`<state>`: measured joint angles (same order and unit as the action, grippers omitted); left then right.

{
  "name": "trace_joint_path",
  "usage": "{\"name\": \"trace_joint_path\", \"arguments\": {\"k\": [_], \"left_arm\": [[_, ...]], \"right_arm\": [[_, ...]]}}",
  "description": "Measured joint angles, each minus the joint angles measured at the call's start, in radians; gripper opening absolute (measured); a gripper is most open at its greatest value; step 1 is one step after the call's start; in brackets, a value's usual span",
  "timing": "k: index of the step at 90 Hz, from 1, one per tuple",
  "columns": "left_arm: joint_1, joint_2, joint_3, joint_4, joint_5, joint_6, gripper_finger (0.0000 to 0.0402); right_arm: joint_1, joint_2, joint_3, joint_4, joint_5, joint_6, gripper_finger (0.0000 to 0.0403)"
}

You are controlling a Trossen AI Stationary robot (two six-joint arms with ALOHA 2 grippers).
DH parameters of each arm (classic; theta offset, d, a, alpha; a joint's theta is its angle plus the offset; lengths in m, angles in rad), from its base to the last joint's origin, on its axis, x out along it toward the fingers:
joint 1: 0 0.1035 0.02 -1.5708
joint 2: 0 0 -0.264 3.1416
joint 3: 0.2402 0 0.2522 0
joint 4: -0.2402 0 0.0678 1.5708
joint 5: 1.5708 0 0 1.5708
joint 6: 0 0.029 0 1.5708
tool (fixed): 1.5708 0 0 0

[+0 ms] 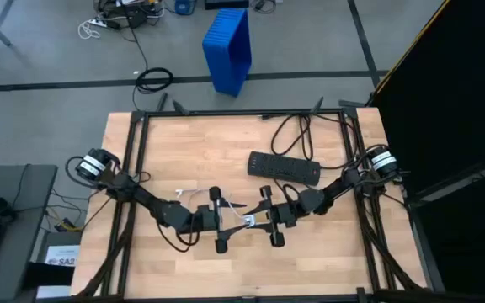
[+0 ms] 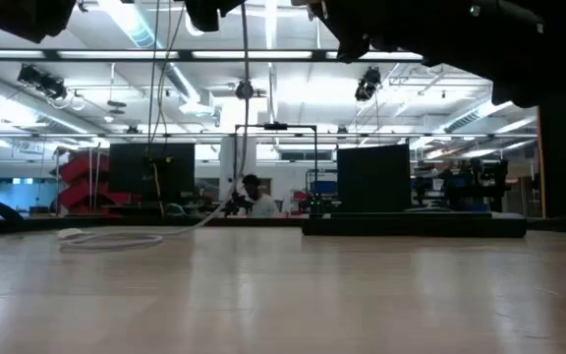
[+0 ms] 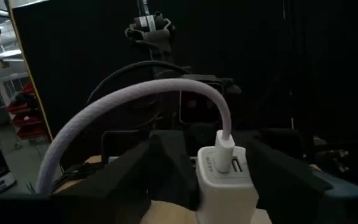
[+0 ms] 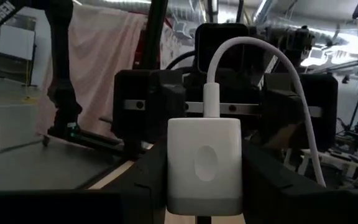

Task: Insert USB
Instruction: Insert the white charger cable into the white charger adapter

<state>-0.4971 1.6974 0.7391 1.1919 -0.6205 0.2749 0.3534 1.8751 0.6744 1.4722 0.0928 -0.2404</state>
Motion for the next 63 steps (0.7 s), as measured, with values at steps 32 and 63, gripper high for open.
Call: {"name": "trace_joint_path", "arguments": {"k": [32, 63], "left_arm": [[0.005, 0.001, 0.0, 0.066, 0.014, -0.045, 0.025], [0.028, 0.0, 0.002, 0.035, -0.046, -0.071, 0.0234]], "right_arm": [[-0.002, 0.0, 0.001, -0.028, 0.01, 0.005, 0.0114], [-0.017, 0.001, -0.001, -0.059, 0.027, 0.036, 0.0114]]}}
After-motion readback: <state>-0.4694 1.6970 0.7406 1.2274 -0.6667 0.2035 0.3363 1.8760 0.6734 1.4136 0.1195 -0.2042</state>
